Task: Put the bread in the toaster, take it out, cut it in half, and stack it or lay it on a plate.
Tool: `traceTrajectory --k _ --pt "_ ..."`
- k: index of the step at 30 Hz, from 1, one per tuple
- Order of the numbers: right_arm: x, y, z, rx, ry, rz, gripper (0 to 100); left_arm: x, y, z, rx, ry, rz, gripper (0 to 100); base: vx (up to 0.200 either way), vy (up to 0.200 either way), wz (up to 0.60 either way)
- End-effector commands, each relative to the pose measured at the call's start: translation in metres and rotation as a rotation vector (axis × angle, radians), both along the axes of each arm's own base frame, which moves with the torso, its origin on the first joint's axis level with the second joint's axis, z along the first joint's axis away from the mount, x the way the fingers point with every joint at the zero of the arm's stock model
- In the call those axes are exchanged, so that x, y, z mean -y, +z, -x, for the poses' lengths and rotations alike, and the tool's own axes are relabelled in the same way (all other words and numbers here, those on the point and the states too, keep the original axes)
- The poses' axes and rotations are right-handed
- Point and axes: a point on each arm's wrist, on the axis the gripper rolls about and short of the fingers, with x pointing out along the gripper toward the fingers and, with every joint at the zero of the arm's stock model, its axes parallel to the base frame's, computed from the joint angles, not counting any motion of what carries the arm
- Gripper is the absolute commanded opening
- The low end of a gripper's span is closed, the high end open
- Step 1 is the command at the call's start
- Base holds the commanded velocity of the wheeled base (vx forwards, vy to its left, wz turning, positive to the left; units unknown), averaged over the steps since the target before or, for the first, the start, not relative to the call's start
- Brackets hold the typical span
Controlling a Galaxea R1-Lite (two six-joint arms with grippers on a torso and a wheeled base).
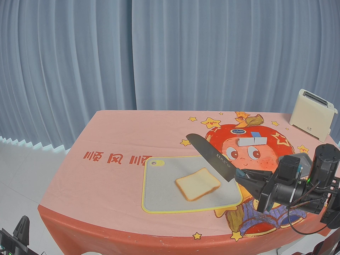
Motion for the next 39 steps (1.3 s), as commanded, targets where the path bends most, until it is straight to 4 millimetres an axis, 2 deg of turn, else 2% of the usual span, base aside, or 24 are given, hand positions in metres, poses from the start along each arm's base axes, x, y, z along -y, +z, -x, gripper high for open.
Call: traceTrajectory --k 1,11,13,15,21,25,29,39 --pt "0.0 0.0 0.0 -0.002 0.001 0.001 0 0.0 -0.004 -0.001 -0.007 0.0 0.0 0 0.0 0.0 0.0" --pt "-0.002 -0.004 0.004 -0.01 0.019 0.012 0 0.0 -0.001 -0.001 0.024 -0.005 -0.003 0 0.0 0.0 0.0" --pt "-0.003 -0.004 0.006 -0.007 0.02 0.016 0 0.0 0.015 0.0 0.177 -0.006 -0.002 0 0.0 0.0 0.0" --pt "-0.004 -0.004 0.007 -0.007 0.018 0.019 0 0.0 0.021 0.002 0.242 -0.009 -0.005 0 0.0 0.0 0.0" --pt "-0.005 -0.004 0.008 -0.006 0.023 0.02 0 0.001 0.028 0.004 0.303 -0.033 -0.012 0 0.0 0.0 0.0" --pt "-0.004 -0.004 0.009 -0.007 0.022 0.021 0 0.003 0.053 0.011 0.365 -0.16 -0.017 0 0.0 0.0 0.0" --pt "-0.004 -0.005 0.009 0.002 0.01 0.037 0 0.005 0.068 0.004 0.3 -0.246 0.002 0 0.0 0.0 0.0" --pt "-0.003 -0.008 0.01 -0.002 0.009 0.051 0 0.007 0.091 -0.023 0.166 -0.326 0.014 0 0.0 0.0 0.0"
